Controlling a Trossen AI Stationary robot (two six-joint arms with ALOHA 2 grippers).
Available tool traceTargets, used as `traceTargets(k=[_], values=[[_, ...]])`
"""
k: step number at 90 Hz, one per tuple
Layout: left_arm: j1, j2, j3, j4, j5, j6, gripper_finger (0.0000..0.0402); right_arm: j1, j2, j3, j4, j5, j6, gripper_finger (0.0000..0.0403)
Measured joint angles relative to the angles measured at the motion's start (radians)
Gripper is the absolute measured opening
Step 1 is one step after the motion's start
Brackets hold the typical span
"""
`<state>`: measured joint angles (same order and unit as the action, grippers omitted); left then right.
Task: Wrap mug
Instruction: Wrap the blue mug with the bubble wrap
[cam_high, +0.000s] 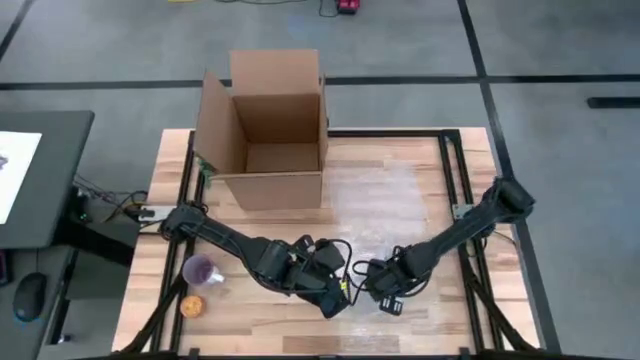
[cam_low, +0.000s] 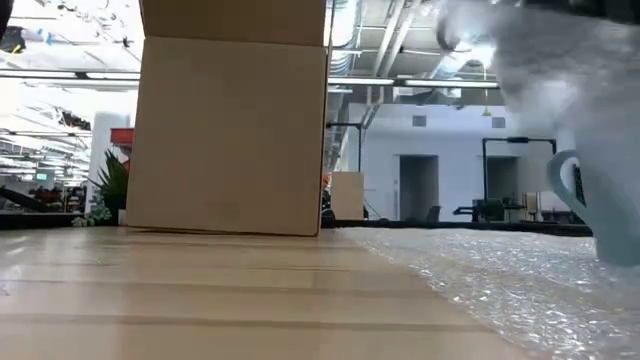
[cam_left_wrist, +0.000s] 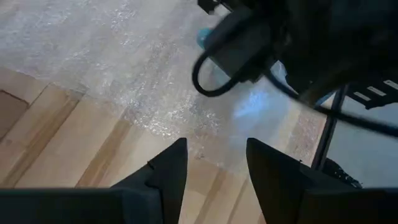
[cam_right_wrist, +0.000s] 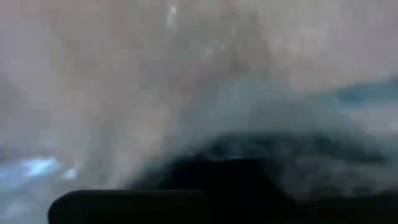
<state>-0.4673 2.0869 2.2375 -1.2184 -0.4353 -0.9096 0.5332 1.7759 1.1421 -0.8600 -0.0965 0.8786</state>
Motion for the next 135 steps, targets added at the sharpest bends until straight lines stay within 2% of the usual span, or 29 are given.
traceTargets(k=[21, 48, 74, 86, 96, 109, 135], values=[[-0.003, 0.000, 0.000, 0.000, 0.001, -0.016, 0.0146, -0.001, 0.031, -0.003, 0.007, 0.000, -0.041, 0.0001], [-0.004, 0.000, 0.001, 0.000, 0.002, -0.015, 0.0146, -0.050, -0.102, 0.004, -0.024, 0.029, -0.029, 0.0005], [-0.004, 0.000, 0.001, -0.002, 0.001, -0.015, 0.0146, -0.101, -0.209, 0.006, -0.107, -0.029, -0.020, 0.0089], [-0.003, 0.000, 0.001, -0.003, 0.001, -0.015, 0.0146, -0.103, -0.285, 0.007, -0.148, -0.049, 0.015, 0.0107], [-0.003, 0.000, 0.001, -0.003, 0.000, -0.015, 0.0146, -0.096, -0.338, 0.008, -0.151, -0.083, 0.097, 0.0107], [-0.003, 0.000, 0.001, -0.003, 0.001, -0.014, 0.0146, -0.049, -0.358, 0.008, -0.103, -0.066, 0.184, 0.0096], [-0.003, 0.000, 0.001, -0.003, 0.001, 0.008, 0.0146, -0.003, -0.215, 0.008, -0.070, 0.053, 0.136, 0.0056]])
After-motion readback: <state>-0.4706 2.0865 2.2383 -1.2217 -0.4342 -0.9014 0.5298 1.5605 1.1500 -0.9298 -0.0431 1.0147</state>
